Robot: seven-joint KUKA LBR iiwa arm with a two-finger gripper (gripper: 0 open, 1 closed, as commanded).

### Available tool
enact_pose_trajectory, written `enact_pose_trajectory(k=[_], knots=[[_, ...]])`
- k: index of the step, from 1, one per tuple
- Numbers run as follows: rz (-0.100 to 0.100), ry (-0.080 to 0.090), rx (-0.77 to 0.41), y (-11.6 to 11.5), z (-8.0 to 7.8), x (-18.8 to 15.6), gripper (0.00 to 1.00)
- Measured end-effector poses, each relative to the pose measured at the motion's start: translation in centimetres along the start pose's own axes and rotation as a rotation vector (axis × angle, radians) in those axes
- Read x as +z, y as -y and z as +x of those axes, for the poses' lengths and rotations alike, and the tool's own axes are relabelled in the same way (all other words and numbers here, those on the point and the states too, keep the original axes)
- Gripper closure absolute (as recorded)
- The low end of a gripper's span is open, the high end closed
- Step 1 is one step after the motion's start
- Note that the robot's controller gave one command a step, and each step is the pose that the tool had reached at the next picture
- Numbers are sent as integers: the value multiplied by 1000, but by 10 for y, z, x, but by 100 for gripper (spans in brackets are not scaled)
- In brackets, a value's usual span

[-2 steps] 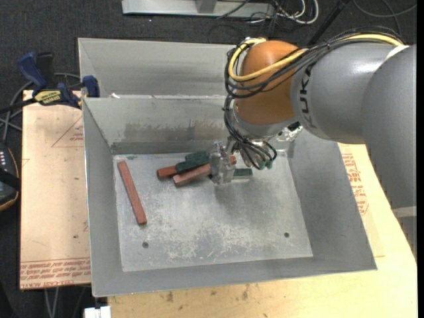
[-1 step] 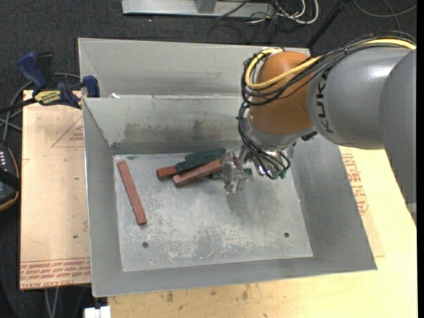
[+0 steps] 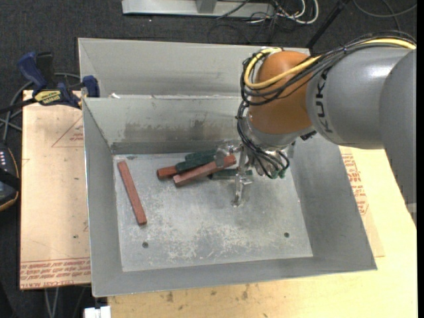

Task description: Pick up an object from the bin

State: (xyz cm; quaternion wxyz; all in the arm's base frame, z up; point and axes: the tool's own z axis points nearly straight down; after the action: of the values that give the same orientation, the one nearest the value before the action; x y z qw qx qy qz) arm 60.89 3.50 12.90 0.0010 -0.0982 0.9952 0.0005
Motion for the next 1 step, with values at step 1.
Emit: enact_pose_trajectory(k=[1], knots=[[2,4,-509,-1,63,-125,0]])
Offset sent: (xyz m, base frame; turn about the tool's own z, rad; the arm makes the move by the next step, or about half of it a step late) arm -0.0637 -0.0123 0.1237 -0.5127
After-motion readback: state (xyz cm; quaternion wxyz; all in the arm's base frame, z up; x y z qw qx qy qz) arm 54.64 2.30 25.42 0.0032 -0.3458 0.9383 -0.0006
